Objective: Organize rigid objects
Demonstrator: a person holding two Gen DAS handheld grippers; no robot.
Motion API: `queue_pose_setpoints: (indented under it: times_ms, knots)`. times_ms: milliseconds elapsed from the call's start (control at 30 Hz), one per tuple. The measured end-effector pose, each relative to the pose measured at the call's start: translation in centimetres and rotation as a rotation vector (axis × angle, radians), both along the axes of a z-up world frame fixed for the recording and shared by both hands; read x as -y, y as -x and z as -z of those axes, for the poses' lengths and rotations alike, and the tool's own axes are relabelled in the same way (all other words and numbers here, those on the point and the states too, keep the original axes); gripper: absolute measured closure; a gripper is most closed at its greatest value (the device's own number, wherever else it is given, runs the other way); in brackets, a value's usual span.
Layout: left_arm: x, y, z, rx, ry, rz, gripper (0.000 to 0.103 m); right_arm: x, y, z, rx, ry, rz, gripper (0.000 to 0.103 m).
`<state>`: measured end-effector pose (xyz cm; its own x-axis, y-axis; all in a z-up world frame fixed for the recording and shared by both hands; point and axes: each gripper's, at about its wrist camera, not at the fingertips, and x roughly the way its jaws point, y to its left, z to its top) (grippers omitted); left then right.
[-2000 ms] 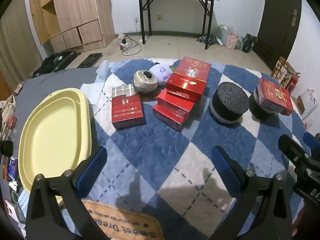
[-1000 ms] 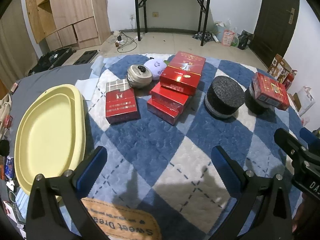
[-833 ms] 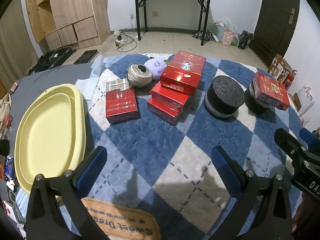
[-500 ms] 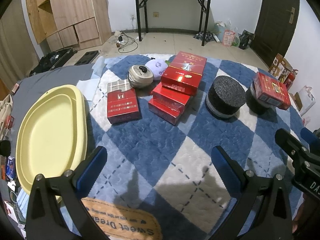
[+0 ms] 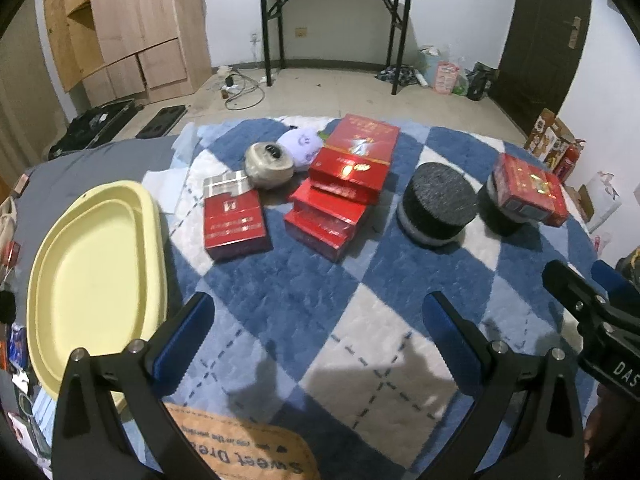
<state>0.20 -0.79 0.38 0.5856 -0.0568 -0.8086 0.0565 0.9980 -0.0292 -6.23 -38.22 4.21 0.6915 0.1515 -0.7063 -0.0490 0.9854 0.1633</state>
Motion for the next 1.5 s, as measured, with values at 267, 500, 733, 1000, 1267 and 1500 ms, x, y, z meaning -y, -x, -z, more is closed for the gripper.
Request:
queue_pose_setpoints:
  times_ms: [267,500,733,1000,1267,1500]
  knots:
    - [0.4,0.2,0.7,-0.017,-0.023,0.007,0.0,0.2,-0.5,0.2,-0.018,-0.013,0.005,0.0]
    - [0.2,0.3,0.3,-0.007,-0.014,-0.001,0.0,0.1,-0.6,0.3,-0.022,-0.008,-0.006,0.0]
    - [-0.3,0.1,0.1,-0.012,0.0,-0.01,0.0,0.0,-0.5,0.3,-0.018,-0.007,-0.002,0.0]
    - [-0.3,0.0,0.4,-0.02,0.001,-0.016,0.0,0.2,-0.7,0.4,-0.025,-0.015,0.001,0.0]
    - [-0.1,-0.3,0.6,-0.042,0.004,-0.001,0.0,0.4,-0.7,0.5,-0.032,-0.021,0.007,0.0]
    - [1.0,-4.5,-2.2,-0.001,-0.05,0.192,0.0,1.5,-2.4,-0.4,-0.022,-0.042,0.048,0.0]
